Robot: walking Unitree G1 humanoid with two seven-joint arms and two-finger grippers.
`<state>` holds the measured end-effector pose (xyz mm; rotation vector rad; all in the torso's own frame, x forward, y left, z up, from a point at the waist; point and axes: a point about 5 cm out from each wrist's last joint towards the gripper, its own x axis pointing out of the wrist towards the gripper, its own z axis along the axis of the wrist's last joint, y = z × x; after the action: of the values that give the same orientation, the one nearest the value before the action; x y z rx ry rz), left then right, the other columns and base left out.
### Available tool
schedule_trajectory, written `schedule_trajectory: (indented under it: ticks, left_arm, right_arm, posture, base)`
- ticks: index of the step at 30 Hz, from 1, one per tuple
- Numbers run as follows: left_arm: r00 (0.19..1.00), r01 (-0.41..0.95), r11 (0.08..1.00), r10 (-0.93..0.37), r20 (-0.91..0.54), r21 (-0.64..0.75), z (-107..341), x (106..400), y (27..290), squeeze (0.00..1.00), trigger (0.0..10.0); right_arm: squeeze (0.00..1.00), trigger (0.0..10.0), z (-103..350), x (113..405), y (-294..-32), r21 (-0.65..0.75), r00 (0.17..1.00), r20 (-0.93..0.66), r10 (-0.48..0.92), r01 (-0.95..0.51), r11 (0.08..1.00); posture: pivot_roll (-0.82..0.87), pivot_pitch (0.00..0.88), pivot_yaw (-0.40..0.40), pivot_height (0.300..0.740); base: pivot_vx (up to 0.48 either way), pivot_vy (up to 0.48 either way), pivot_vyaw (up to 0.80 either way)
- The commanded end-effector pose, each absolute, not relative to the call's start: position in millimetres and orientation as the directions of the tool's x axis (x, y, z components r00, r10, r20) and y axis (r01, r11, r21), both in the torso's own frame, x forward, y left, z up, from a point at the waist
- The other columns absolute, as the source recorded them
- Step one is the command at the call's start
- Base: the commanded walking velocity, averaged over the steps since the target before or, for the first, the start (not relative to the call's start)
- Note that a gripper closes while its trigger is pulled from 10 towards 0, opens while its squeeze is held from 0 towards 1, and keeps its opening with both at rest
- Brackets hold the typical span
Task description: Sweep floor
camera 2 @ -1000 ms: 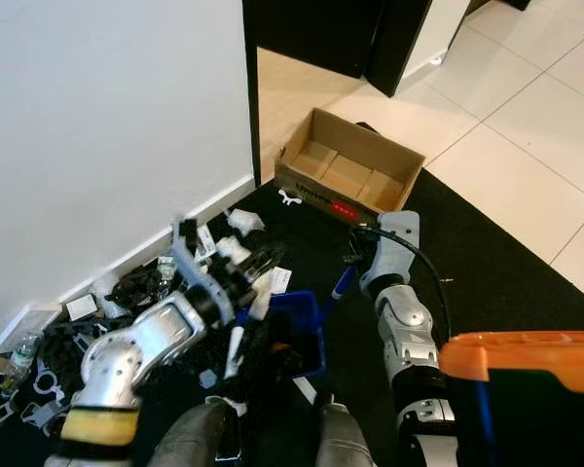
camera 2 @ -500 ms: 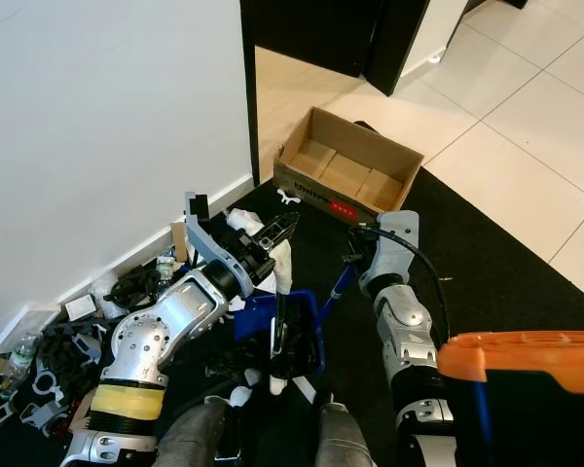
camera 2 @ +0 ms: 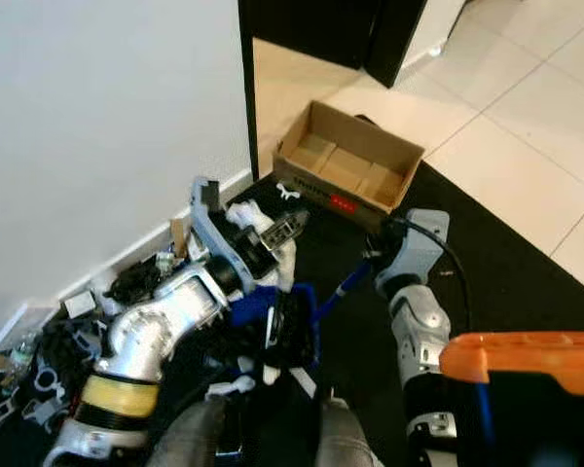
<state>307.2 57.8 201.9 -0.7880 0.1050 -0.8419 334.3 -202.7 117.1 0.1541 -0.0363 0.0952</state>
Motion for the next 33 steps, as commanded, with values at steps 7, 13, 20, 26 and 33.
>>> schedule_trajectory:
  ticks: [7,13,20,26,33]
  left_arm:
    - [0.763,0.604,0.568,-0.616,0.197,-0.559,254,310,115,0.00,10.0]
    - [0.791,0.596,0.661,-0.581,0.191,-0.457,280,310,130,0.00,10.0]
    - [0.800,0.589,0.629,-0.542,0.257,-0.507,311,319,133,0.00,10.0]
    - [0.804,0.589,0.699,-0.556,0.209,-0.405,310,316,128,0.00,10.0]
    - [0.888,0.459,0.844,-0.440,0.133,-0.278,305,320,129,0.00,10.0]
  right_arm:
    - [0.00,10.0,140,325,-198,0.180,0.981,0.152,0.120,-0.147,0.973]
    - [0.00,10.0,155,324,-197,0.195,0.978,0.175,0.110,-0.144,0.970]
    - [0.00,10.0,178,327,-198,0.200,0.980,0.189,0.057,-0.095,0.975]
    - [0.00,10.0,187,327,-197,0.190,0.977,0.209,0.043,-0.084,0.978]
    - [0.00,10.0,201,324,-200,0.204,0.970,0.241,0.022,-0.073,0.976]
  posture:
    - [0.12,0.246,0.048,0.740]
    - [0.13,0.221,0.047,0.740]
    - [0.13,0.191,0.048,0.740]
    - [0.12,0.185,0.055,0.740]
    - [0.11,0.162,0.057,0.740]
  base:
    - [0.000,0.000,0.00]
    - [0.000,0.000,0.00]
    - [0.000,0.000,0.00]
    - [0.000,0.000,0.00]
    - [0.000,0.000,0.00]
